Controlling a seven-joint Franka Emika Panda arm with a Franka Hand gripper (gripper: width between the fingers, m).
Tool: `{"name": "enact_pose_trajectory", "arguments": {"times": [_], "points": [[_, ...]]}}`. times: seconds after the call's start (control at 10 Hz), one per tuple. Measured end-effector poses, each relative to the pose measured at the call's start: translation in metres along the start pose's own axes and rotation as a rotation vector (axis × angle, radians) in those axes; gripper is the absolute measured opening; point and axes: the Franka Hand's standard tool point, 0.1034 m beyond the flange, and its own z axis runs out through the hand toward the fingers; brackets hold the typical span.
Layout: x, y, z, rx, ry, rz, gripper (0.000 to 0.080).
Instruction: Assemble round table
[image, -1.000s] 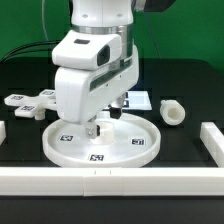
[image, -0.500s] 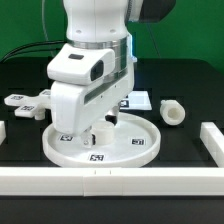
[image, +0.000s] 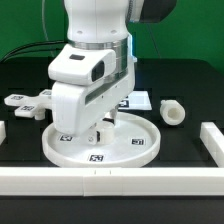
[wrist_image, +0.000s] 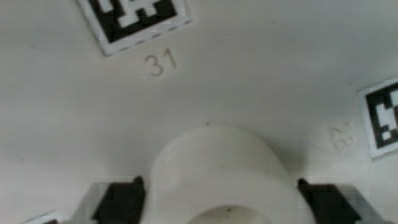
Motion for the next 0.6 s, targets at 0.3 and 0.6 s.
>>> {"name": "enact_pose_trajectory", "arguments": {"times": [0.3,0.6], "points": [[0.0,0.0,0.0,0.0,0.0,0.0,0.0406],[0.0047,0.0003,-0.0016,-0.001,0.0,-0.004,0.0406]]}}
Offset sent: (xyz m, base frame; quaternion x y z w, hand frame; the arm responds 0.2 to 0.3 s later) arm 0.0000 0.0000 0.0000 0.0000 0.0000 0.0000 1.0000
